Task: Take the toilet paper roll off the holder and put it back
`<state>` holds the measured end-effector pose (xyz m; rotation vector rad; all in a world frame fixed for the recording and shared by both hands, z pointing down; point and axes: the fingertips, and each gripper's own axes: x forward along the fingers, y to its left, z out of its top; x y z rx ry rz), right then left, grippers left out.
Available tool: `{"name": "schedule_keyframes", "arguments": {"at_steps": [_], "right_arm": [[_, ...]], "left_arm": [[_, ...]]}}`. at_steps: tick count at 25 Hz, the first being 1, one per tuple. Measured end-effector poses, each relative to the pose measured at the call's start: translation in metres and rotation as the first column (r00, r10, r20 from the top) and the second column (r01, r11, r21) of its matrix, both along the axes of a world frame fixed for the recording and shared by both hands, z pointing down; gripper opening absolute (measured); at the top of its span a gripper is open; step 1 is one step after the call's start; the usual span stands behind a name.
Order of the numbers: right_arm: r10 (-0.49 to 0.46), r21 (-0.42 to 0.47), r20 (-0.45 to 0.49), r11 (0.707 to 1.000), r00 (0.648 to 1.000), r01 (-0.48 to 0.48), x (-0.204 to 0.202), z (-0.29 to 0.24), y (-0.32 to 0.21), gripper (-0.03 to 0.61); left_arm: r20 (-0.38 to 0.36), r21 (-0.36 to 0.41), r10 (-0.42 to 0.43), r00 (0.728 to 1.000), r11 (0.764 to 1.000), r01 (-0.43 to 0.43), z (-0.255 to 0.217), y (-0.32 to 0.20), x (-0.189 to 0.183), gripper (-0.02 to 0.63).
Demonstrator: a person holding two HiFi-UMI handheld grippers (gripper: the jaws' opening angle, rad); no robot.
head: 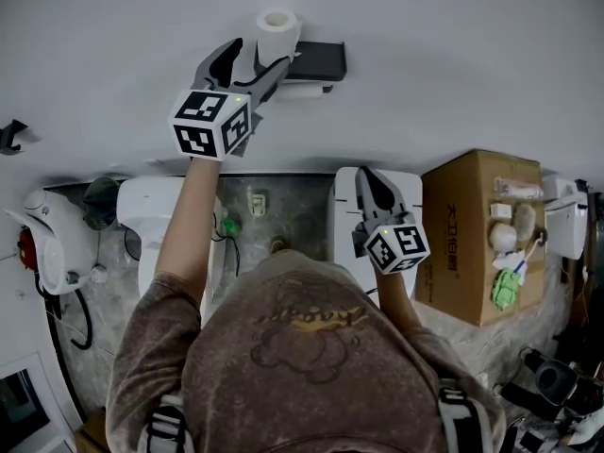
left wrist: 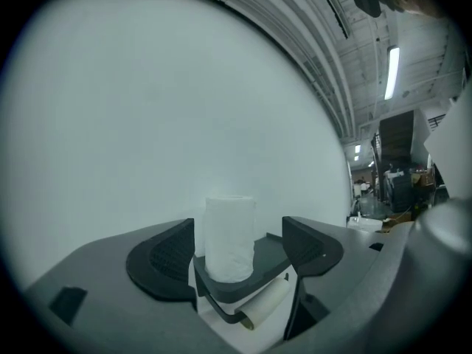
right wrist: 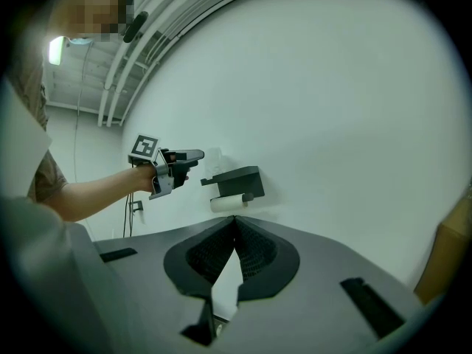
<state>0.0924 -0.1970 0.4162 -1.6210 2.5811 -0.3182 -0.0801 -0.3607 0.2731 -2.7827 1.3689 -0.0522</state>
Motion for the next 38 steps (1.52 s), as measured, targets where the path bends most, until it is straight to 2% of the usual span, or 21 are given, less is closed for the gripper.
{"name": "schedule_keyframes", "arguments": {"at_steps": [5,11,18,22,31,38], "right_arm": [[0.020,-0.006,-0.002,1.000,1.000,-0.020,0.008,0.003,-0.007,-0.005],[0.037,-0.016,0.001,0.999,0.999,-0.037,0.013,0.005,-0.009,-0.005],[0.051,-0.027,0.004,0.998,0.999,-0.051,0.018,0.009,-0.015,-0.005],[0.055,-0.027,0.004,0.998,0.998,-0.055,0.017,0.009,-0.017,-0.005],[0.064,-0.025,0.011,0.998,0.998,-0.063,0.019,0.009,-0.017,-0.005],[0.070,-0.023,0.014,0.997,0.997,-0.069,0.023,0.010,-0.016,-0.005]], "left_arm": [[0.029,0.006,0.012,1.000,1.000,-0.012,0.001,-0.024,0.015,0.357],[0.099,0.006,0.005,0.995,1.000,-0.006,0.003,-0.041,0.022,0.357],[0.128,0.001,0.003,0.992,1.000,-0.003,0.006,-0.054,0.027,0.356],[0.131,-0.003,0.005,0.991,1.000,-0.005,0.007,-0.059,0.026,0.327],[0.153,0.003,0.023,0.988,1.000,-0.024,0.000,-0.058,0.031,0.322],[0.137,0.040,0.050,0.989,0.998,-0.056,-0.016,-0.047,0.041,0.321]]}}
